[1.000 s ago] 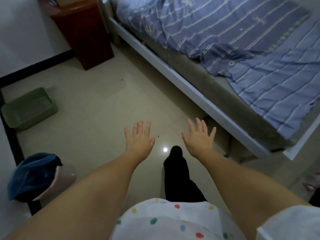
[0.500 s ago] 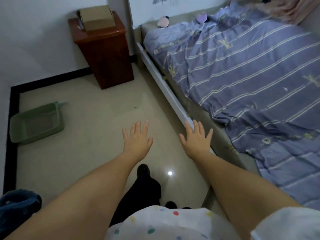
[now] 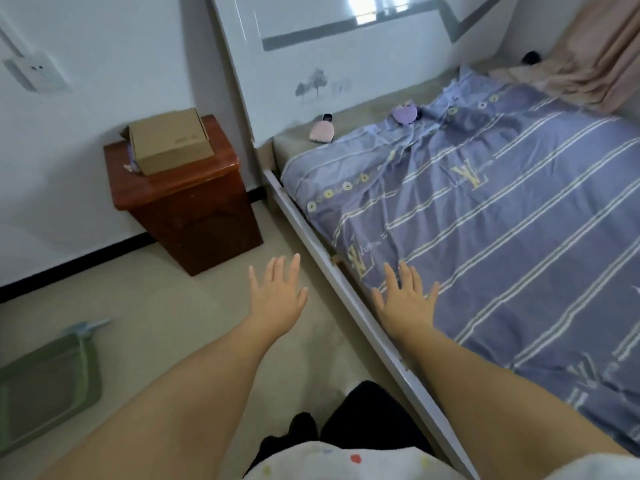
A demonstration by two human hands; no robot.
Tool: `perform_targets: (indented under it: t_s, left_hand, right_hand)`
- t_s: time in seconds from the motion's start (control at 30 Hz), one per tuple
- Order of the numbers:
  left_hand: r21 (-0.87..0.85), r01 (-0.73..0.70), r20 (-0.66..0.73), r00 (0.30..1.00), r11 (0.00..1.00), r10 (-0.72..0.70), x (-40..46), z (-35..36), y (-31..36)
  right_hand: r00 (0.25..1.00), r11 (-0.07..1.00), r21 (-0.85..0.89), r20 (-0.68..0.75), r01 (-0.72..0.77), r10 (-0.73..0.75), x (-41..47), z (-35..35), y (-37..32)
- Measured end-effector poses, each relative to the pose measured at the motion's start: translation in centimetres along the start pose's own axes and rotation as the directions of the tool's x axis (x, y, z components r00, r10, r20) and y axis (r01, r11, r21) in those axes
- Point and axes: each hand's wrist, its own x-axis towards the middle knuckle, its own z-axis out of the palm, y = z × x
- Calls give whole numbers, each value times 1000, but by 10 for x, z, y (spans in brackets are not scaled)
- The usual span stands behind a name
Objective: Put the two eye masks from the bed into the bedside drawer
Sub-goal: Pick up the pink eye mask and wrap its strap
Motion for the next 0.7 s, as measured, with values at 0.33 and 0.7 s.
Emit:
perform_targets:
  t_s: [0.33, 0.7]
  left_hand:
    - [-72, -35, 140, 989, 997, 45, 264, 1, 16]
    - [-330, 87, 421, 905, 940, 64, 531, 40, -9]
  right_hand:
    - [992, 1000, 2, 121, -22, 21, 267, -47, -12]
    - [958, 993, 120, 284, -2, -32, 515, -14, -63]
